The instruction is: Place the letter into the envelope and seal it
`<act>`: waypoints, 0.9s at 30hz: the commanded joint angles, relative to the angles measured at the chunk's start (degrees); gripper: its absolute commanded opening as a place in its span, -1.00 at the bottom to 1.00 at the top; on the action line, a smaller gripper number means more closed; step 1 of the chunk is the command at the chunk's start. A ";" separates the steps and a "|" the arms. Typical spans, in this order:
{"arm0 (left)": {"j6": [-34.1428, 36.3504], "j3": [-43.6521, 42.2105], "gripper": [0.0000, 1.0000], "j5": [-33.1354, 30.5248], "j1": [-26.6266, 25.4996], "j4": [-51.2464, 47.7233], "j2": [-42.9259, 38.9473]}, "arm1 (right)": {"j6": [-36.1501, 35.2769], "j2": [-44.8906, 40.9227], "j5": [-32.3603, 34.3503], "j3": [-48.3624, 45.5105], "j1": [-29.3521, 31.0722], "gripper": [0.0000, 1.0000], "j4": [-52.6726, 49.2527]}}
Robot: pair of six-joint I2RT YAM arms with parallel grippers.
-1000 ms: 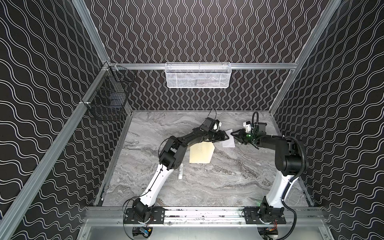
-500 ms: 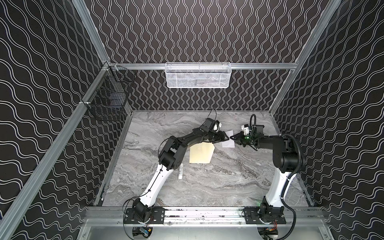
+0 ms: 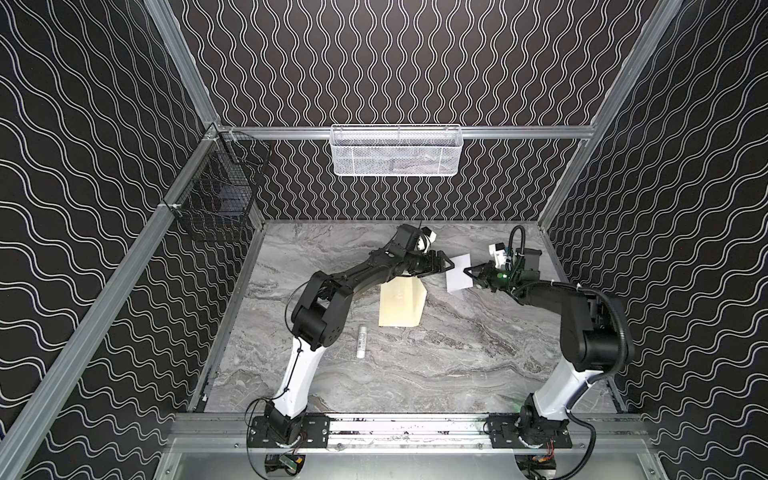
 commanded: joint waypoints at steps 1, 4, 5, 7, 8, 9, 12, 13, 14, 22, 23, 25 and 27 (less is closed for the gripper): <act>-2.06 -3.92 0.49 3.80 0.61 5.54 -2.88 | 3.31 -3.68 -5.29 -3.41 0.01 -1.00 8.77; -3.17 -7.13 0.54 6.47 0.85 7.59 -5.17 | 5.62 -6.89 -6.83 -6.68 0.45 -1.00 13.78; -3.85 -8.11 0.54 7.21 0.85 8.53 -5.68 | 6.25 -7.57 -7.27 -7.33 0.55 -1.00 15.04; -4.98 -10.37 0.54 8.28 0.90 10.81 -6.60 | 7.75 -8.88 -7.97 -8.43 0.89 -1.00 17.72; -5.11 -10.80 0.55 8.62 0.88 11.23 -6.83 | 8.25 -9.28 -8.40 -8.80 1.14 -1.00 18.70; -5.34 -11.05 0.54 9.32 0.94 11.78 -7.00 | 8.83 -9.55 -8.51 -9.11 1.44 -1.00 19.62; -6.55 -11.79 0.53 11.23 0.82 14.29 -7.47 | 10.58 -9.55 -8.86 -9.45 2.25 -1.00 22.18; -6.93 -12.17 0.54 11.61 0.77 15.11 -7.60 | 11.65 -9.28 -9.23 -9.41 2.34 -1.00 23.51; -6.97 -12.40 0.53 11.82 0.77 15.51 -7.75 | 12.61 -9.05 -9.48 -9.53 2.39 -1.00 24.92; -9.02 -13.14 0.10 13.96 0.62 19.94 -8.42 | 13.37 -7.22 -9.42 -8.49 3.49 -1.00 25.43; -8.64 -13.35 0.01 13.99 0.69 19.47 -8.70 | 12.90 -7.32 -9.39 -8.40 3.49 -1.00 24.72; -7.71 -13.80 -0.13 13.61 0.79 18.64 -9.42 | 12.19 -7.65 -9.25 -8.23 3.49 -1.00 23.44; -7.22 -14.56 -0.29 13.22 0.88 18.34 -9.95 | 11.84 -8.02 -9.17 -8.12 3.49 -1.00 22.73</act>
